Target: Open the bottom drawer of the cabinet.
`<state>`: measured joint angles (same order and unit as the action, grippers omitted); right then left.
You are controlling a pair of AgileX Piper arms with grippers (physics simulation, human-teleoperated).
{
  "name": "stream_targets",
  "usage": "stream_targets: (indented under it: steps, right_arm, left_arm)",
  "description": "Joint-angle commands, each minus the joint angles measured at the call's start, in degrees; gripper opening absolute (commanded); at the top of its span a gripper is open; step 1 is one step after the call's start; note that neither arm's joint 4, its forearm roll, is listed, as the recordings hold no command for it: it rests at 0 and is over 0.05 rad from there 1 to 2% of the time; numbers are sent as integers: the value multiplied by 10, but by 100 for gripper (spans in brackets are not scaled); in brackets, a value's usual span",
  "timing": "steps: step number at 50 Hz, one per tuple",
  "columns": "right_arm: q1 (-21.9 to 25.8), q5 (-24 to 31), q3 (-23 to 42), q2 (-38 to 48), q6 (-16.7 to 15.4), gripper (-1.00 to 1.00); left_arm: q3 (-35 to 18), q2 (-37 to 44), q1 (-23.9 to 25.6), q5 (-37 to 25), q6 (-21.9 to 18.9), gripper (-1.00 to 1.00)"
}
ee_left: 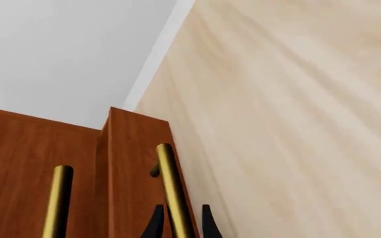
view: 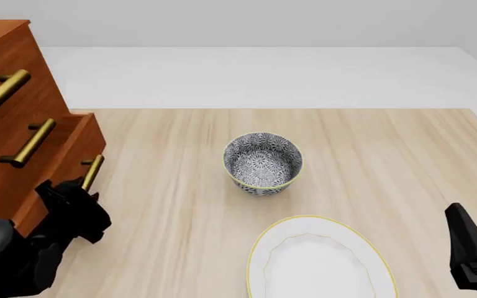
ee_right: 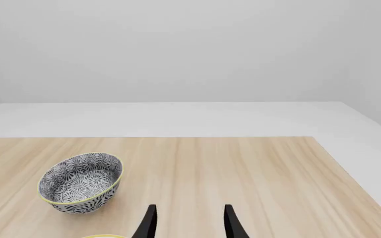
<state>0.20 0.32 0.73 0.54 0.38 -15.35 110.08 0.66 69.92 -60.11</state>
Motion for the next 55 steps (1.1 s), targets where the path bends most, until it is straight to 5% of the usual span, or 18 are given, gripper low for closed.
stream_targets:
  steps: [1,55]
  right_arm:
    - [0,0,0,0,0,100]
    - [0,0,0,0,0,100]
  left_arm:
    - [-43,71,87,0,18,-100]
    - [-48,72,148,0,42,-100]
